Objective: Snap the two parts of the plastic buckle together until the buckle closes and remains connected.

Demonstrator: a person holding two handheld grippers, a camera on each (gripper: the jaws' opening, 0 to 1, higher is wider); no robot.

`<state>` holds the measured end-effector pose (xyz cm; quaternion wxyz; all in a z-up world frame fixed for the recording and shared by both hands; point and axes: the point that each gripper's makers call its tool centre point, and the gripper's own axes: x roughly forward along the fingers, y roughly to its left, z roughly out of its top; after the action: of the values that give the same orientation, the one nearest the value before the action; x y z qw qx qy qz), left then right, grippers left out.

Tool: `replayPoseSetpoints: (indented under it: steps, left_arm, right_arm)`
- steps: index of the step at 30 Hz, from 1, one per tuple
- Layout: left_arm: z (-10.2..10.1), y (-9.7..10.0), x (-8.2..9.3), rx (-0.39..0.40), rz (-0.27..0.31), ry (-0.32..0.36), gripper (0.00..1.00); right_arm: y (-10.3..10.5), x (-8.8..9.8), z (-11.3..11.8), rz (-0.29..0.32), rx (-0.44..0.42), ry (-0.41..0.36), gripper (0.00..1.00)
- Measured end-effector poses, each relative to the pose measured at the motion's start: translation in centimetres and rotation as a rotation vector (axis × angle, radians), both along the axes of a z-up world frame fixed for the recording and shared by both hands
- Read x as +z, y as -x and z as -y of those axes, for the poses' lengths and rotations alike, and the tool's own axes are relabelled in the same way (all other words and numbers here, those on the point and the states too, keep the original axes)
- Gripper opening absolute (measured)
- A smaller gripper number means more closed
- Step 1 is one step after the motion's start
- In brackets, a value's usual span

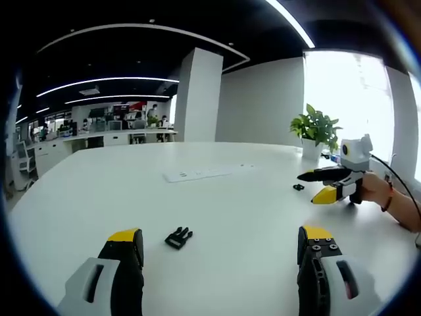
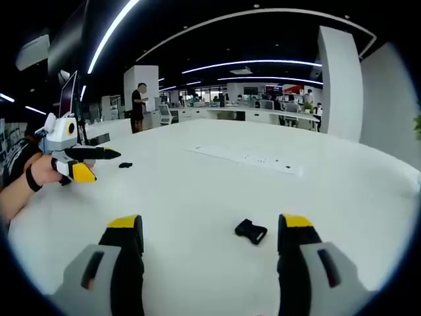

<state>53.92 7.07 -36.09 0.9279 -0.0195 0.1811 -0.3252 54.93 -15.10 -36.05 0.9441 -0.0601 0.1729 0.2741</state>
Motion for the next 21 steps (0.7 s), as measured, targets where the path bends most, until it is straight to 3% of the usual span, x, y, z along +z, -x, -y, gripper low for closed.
replayPoseSetpoints:
  steps: [14,17,21]
  left_arm:
    - [-0.2,-0.3,-0.9,-0.005,-0.043,-0.029,0.99]
    - [0.0,0.0,-1.5,-0.02,-0.073,-0.044,0.99]
    - [0.2,0.5,-1.5,-0.025,-0.072,-0.04,0.99]
  right_arm:
    - [0.4,-0.7,0.1,-0.027,0.004,0.029,0.83]
    - [0.5,-0.8,0.1,-0.031,0.011,0.034,0.83]
    - [0.8,-1.2,0.1,-0.048,0.014,0.055,0.82]
